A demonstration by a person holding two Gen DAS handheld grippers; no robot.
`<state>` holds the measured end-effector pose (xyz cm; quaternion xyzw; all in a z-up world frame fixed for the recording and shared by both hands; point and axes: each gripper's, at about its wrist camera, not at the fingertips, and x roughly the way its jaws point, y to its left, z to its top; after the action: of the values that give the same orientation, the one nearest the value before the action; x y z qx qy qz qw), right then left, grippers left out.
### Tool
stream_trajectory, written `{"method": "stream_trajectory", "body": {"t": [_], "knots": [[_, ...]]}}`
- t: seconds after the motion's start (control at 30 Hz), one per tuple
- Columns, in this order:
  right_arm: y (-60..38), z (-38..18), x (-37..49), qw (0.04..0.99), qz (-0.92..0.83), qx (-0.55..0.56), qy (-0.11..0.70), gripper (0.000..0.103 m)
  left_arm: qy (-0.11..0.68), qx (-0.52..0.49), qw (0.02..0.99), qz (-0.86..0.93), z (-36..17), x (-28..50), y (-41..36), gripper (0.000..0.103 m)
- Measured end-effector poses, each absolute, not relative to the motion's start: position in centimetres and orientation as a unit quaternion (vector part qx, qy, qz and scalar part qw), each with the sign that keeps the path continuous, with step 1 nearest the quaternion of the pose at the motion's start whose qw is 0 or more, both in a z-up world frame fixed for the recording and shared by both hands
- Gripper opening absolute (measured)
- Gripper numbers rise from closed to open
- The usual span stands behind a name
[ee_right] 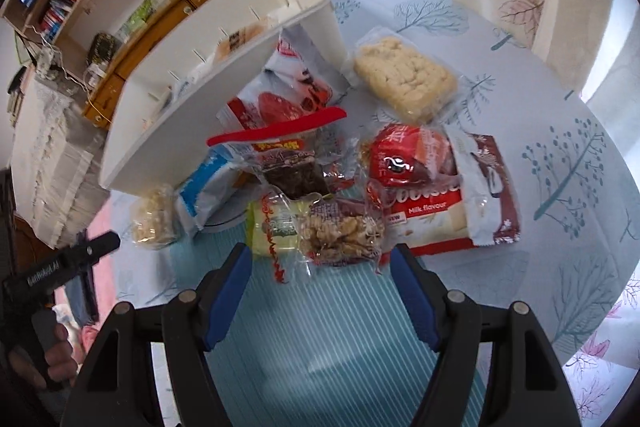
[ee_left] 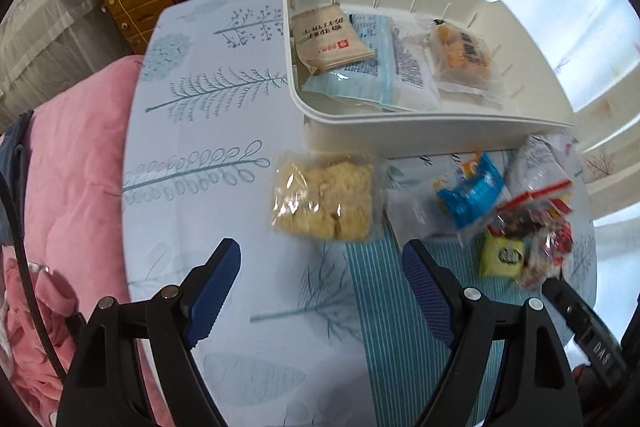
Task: Organize snacks
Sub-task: 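Grasp the clear bag of yellow crumbly snack with the left tool and lift it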
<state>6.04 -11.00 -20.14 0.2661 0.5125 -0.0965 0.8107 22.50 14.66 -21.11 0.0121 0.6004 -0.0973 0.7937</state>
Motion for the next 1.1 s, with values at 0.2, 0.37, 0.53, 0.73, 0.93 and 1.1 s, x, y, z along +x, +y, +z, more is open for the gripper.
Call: {"method": "stream_trajectory", "body": {"t": [0.2, 0.37, 0.53, 0.73, 0.93, 1.1], "knots": [[-10.7, -21.5, 7.7, 0.801, -0.108, 0.244, 0.536, 0.072, 0.618, 0.001, 0.781, -0.089, -23.7, 25.2, 14.1, 0.082], [-10.5, -21.8, 8.5, 0.807, -0.113, 0.23, 0.531, 0.072, 0.624, 0.008, 0.777, -0.077, -25.1, 26.9, 13.6, 0.082], [-9.7, -21.8, 10.4, 0.812, -0.116, 0.197, 0.537, 0.072, 0.628, 0.015, 0.774, -0.077, -25.9, 28.0, 13.2, 0.082], [-9.2, -21.9, 11.6, 0.808, -0.122, 0.178, 0.548, 0.071, 0.631, 0.016, 0.772, -0.079, -26.5, 28.8, 12.5, 0.082], [-8.3, -21.5, 11.8, 0.809, -0.138, 0.159, 0.549, 0.054, 0.635, 0.002, 0.767, -0.087, -26.8, 29.1, 13.0, 0.068], [-8.1, -21.2, 11.8, 0.805, -0.138, 0.164, 0.553, 0.034, 0.636, -0.006, 0.767, -0.084, -26.8, 29.1, 14.3, 0.065]]}}
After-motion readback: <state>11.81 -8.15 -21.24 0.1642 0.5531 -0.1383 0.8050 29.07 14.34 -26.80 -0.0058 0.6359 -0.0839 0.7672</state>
